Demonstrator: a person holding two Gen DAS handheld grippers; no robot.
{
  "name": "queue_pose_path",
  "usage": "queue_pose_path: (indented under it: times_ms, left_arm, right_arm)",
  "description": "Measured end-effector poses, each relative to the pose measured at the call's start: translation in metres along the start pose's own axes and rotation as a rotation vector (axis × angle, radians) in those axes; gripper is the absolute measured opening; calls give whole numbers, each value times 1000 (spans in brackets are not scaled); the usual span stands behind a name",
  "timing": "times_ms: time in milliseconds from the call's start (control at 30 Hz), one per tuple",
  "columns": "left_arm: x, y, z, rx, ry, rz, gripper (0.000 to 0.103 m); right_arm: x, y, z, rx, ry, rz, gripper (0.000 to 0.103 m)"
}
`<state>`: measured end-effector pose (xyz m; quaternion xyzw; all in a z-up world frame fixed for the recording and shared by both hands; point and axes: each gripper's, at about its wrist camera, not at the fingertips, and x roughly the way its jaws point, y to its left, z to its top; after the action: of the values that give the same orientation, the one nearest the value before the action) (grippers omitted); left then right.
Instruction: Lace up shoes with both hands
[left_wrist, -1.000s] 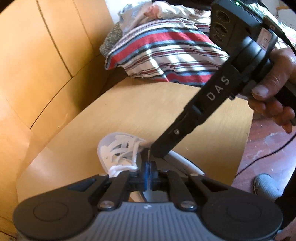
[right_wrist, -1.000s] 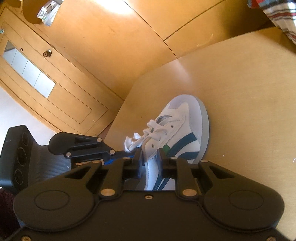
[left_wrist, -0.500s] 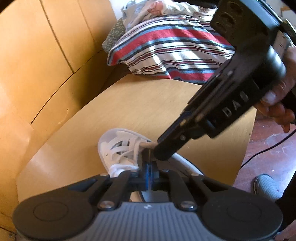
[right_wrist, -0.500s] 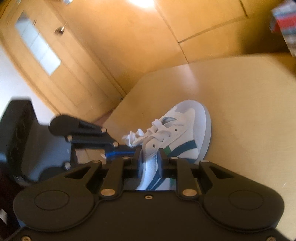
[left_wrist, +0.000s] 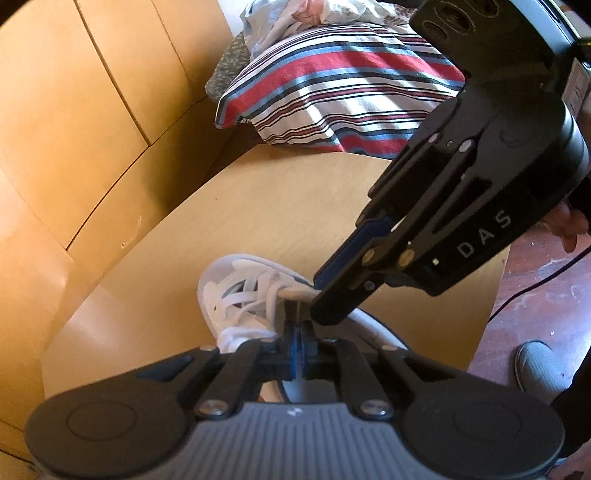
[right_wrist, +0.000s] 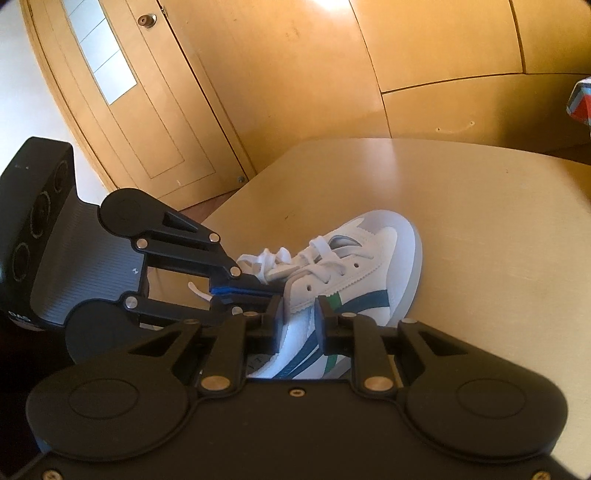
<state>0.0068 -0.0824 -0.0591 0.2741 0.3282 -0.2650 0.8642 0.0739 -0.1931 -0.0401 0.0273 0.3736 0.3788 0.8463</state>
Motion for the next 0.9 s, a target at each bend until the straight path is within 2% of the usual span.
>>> queue_pose_path:
  times_ms: [900]
  left_arm:
    - [-7,-1,-2,41,-15,-2,5]
  right_arm:
    - [4,-5,0,21,11,5,21]
